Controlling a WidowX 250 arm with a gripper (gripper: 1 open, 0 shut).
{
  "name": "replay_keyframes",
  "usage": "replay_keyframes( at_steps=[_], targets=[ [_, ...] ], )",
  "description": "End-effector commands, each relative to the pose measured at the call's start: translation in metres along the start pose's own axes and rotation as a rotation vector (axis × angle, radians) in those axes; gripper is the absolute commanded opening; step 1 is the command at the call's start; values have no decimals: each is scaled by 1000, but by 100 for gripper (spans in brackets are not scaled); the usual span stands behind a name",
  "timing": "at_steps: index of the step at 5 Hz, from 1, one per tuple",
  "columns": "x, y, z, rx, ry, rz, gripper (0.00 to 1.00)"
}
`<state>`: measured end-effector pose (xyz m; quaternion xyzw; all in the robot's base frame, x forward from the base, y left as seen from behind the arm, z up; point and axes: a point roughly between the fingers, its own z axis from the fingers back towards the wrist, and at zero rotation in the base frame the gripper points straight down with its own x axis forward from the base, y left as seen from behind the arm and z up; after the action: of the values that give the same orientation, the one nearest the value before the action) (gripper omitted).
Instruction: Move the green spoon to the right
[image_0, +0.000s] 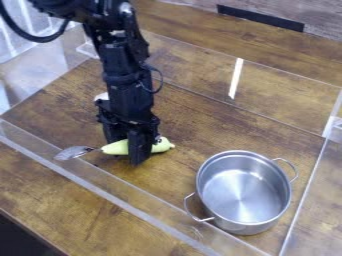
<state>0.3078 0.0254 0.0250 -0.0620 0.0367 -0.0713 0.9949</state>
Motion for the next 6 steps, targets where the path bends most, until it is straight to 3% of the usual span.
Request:
replay_keyframes(
  at_steps=[1,6],
  targets=[
    [11,-11,9,10,-6,-63,0],
    [1,-3,10,-14,83,-169,0]
  ],
)
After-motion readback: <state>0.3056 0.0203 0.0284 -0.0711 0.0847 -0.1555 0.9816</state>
